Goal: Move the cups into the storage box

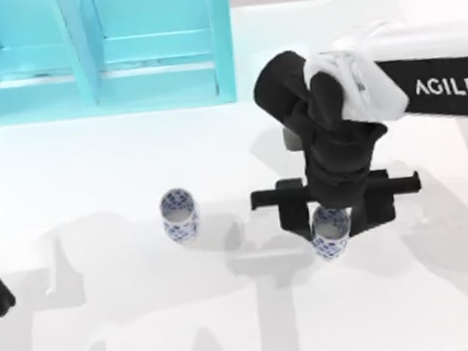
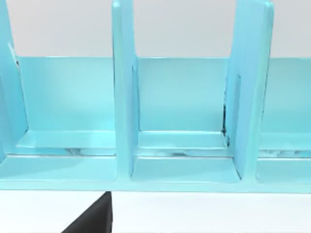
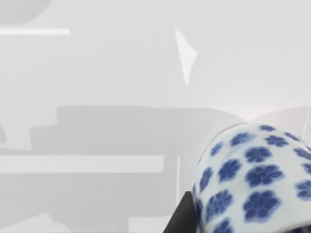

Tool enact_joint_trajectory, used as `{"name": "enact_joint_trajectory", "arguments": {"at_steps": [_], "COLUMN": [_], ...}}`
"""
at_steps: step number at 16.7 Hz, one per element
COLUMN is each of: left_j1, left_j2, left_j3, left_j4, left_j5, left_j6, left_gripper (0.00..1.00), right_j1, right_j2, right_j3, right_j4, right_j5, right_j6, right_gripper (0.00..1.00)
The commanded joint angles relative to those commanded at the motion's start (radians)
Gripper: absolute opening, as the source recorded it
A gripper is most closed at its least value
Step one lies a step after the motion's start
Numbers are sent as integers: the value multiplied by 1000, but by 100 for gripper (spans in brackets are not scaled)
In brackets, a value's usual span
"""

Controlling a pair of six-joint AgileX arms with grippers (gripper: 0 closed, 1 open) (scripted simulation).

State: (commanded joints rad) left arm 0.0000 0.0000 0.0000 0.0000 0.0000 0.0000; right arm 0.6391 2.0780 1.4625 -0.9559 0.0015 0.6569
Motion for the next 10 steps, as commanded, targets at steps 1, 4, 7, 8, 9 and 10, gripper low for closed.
{"name": "enact_joint_trajectory", "arguments": {"at_steps": [1, 4, 7, 8, 9, 10], "left_j1": [0, 0, 0, 0, 0, 0], "left_j2": [0, 0, 0, 0, 0, 0], "left_j3": [0, 0, 0, 0, 0, 0], "left_j4": [0, 0, 0, 0, 0, 0], "left_j5": [0, 0, 0, 0, 0, 0], "left_j6": [0, 0, 0, 0, 0, 0], "left_gripper": [100, 100, 100, 100, 100, 100], "right_j1": [0, 0, -2, -5, -19, -42], "right_j2": [0, 0, -2, -5, -18, -42], "right_j3": [0, 0, 0, 1, 2, 4], "right_j4": [0, 0, 0, -3, -17, -39], "right_j5": [0, 0, 0, 0, 0, 0], "right_j6": [0, 0, 1, -2, -16, -39], "right_gripper": [0, 0, 0, 0, 0, 0]}}
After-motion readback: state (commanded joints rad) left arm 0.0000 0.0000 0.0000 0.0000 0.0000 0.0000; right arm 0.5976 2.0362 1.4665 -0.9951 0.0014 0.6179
